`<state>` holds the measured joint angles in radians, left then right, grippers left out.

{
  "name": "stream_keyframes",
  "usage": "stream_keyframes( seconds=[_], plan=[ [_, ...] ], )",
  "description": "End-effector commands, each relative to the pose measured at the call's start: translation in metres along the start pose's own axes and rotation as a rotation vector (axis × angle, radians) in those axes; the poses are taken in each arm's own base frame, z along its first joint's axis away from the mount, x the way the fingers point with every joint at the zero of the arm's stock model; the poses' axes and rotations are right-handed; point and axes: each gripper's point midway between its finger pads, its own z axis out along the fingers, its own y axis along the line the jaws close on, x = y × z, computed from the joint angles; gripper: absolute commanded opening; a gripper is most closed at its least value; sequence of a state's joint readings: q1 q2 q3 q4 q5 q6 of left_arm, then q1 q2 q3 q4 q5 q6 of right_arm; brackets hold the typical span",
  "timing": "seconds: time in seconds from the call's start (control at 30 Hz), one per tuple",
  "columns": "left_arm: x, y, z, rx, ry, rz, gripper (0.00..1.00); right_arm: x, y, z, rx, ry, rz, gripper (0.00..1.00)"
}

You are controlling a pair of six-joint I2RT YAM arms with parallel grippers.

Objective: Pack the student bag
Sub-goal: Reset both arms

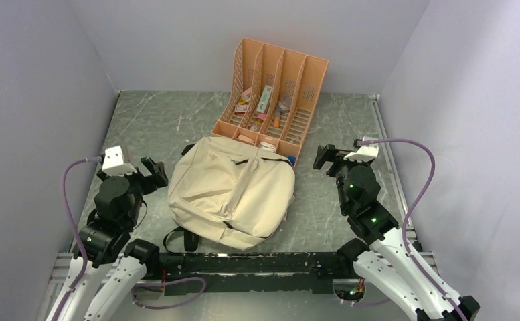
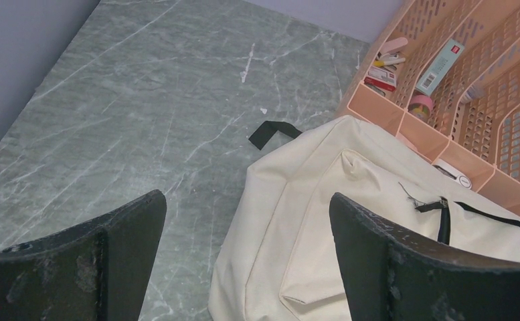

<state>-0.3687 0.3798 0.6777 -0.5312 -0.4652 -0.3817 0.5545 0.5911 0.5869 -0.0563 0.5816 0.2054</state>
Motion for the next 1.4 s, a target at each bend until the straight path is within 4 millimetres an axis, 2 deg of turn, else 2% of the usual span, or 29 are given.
stream_keyframes(
  seconds=[0.0, 0.3, 0.43, 0.5, 0.8, 1.17, 1.37],
  plan=[
    [-0.011, 0.001, -0.004, -0.001, -0.034, -0.006, 0.95, -0.012, -0.010, 0.001, 0.062, -0.055, 0.030, 1.00],
    [-0.011, 0.003, -0.004, -0.011, -0.030, -0.011, 0.94, -0.013, -0.021, 0.001, 0.125, -0.077, 0.050, 1.00],
    [-0.014, 0.003, -0.007, -0.004, -0.049, -0.021, 0.94, -0.025, -0.030, -0.002, 0.178, -0.101, 0.061, 1.00],
    [-0.015, 0.004, -0.007, -0.005, -0.054, -0.020, 0.94, -0.024, -0.035, -0.005, 0.195, -0.096, 0.041, 1.00],
    [-0.016, 0.002, -0.009, 0.007, -0.053, -0.024, 0.93, -0.058, -0.035, -0.018, 0.159, -0.177, 0.061, 1.00],
    [-0.013, 0.000, -0.006, 0.008, -0.042, -0.022, 0.93, -0.049, -0.018, -0.014, 0.056, -0.172, 0.050, 1.00],
    [-0.012, 0.001, -0.005, 0.001, -0.038, -0.020, 0.93, -0.044, -0.015, -0.009, 0.068, -0.140, 0.064, 1.00]
  ],
)
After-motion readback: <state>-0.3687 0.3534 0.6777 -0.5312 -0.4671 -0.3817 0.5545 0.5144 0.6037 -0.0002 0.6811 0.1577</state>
